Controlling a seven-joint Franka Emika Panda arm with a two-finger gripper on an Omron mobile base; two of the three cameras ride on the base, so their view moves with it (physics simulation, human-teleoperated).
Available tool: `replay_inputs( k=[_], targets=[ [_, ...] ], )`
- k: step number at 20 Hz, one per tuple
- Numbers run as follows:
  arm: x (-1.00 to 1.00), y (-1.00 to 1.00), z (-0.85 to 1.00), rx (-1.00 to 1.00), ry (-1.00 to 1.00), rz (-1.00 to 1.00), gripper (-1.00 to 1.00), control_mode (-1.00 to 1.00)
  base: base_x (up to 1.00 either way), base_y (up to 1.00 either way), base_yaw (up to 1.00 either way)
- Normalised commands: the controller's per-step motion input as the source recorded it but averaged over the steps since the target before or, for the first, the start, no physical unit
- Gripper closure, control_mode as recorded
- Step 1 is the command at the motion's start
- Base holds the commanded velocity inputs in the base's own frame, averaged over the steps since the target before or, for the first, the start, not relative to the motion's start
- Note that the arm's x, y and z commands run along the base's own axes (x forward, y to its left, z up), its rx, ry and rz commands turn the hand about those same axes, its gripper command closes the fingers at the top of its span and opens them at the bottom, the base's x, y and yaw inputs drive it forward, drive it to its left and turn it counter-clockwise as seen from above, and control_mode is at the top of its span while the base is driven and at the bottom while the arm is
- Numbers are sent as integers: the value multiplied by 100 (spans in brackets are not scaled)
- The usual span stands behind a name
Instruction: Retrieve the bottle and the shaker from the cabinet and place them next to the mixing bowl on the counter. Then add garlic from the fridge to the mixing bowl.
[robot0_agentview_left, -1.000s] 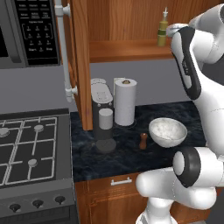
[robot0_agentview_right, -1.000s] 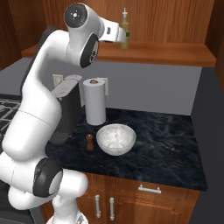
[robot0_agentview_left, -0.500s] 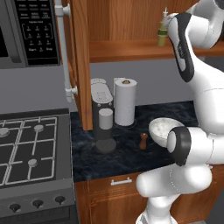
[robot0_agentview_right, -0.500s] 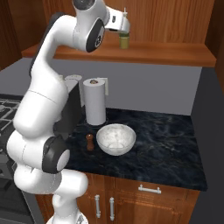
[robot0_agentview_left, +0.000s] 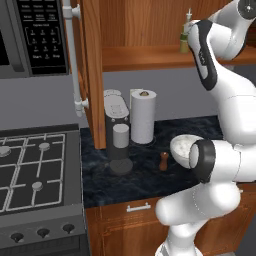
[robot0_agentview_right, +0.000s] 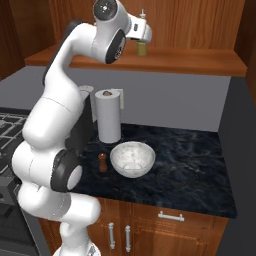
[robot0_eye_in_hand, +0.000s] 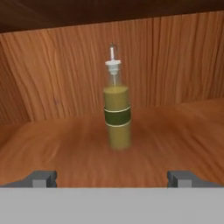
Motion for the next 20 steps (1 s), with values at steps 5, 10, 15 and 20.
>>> replay_inputs(
  k=[5, 10, 15, 20],
  targets=[
    [66, -8, 0, 0, 0, 1, -100, -100, 0, 0, 0],
    [52, -28, 0, 0, 0, 2, -100, -100, 0, 0, 0],
    [60, -12, 0, 0, 0, 1, -100, -100, 0, 0, 0],
    [53, -17, 0, 0, 1, 1, -100, -100, 0, 0, 0]
  ],
)
